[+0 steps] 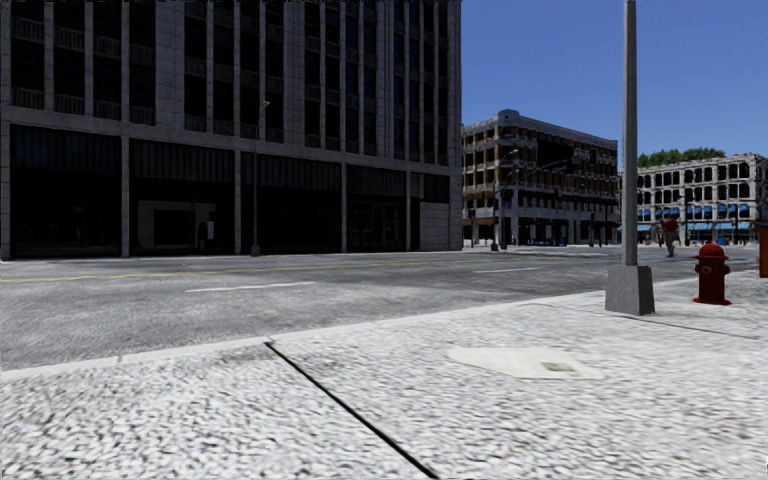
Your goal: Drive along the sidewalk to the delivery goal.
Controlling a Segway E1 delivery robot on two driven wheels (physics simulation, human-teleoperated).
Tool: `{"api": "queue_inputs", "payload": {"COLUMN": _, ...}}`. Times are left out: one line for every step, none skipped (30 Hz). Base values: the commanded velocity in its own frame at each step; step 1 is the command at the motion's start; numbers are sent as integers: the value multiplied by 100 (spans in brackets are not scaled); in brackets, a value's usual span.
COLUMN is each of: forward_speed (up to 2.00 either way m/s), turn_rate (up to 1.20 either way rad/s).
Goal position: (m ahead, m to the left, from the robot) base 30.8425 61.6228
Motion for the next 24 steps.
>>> {"api": "queue_inputs", "payload": {"forward_speed": 148, "turn_rate": -65}}
{"api": "queue_inputs", "payload": {"forward_speed": 148, "turn_rate": -65}}
{"api": "queue_inputs", "payload": {"forward_speed": 148, "turn_rate": -65}}
{"api": "queue_inputs", "payload": {"forward_speed": 148, "turn_rate": -65}}
{"api": "queue_inputs", "payload": {"forward_speed": 148, "turn_rate": -65}}
{"api": "queue_inputs", "payload": {"forward_speed": 148, "turn_rate": -65}}
{"api": "queue_inputs", "payload": {"forward_speed": 148, "turn_rate": -65}}
{"api": "queue_inputs", "payload": {"forward_speed": 148, "turn_rate": -65}}
{"api": "queue_inputs", "payload": {"forward_speed": 148, "turn_rate": -65}}
{"api": "queue_inputs", "payload": {"forward_speed": 148, "turn_rate": -65}}
{"api": "queue_inputs", "payload": {"forward_speed": 148, "turn_rate": -65}}
{"api": "queue_inputs", "payload": {"forward_speed": 148, "turn_rate": -65}}
{"api": "queue_inputs", "payload": {"forward_speed": 148, "turn_rate": -65}}
{"api": "queue_inputs", "payload": {"forward_speed": 148, "turn_rate": -65}}
{"api": "queue_inputs", "payload": {"forward_speed": 148, "turn_rate": -65}}
{"api": "queue_inputs", "payload": {"forward_speed": 148, "turn_rate": -65}}
{"api": "queue_inputs", "payload": {"forward_speed": 148, "turn_rate": -65}}
{"api": "queue_inputs", "payload": {"forward_speed": 148, "turn_rate": -65}}
{"api": "queue_inputs", "payload": {"forward_speed": 148, "turn_rate": -65}}
{"api": "queue_inputs", "payload": {"forward_speed": 148, "turn_rate": -65}}
{"api": "queue_inputs", "payload": {"forward_speed": 148, "turn_rate": -65}}
{"api": "queue_inputs", "payload": {"forward_speed": 148, "turn_rate": -65}}
{"api": "queue_inputs", "payload": {"forward_speed": 148, "turn_rate": -65}}
{"api": "queue_inputs", "payload": {"forward_speed": 148, "turn_rate": -65}}
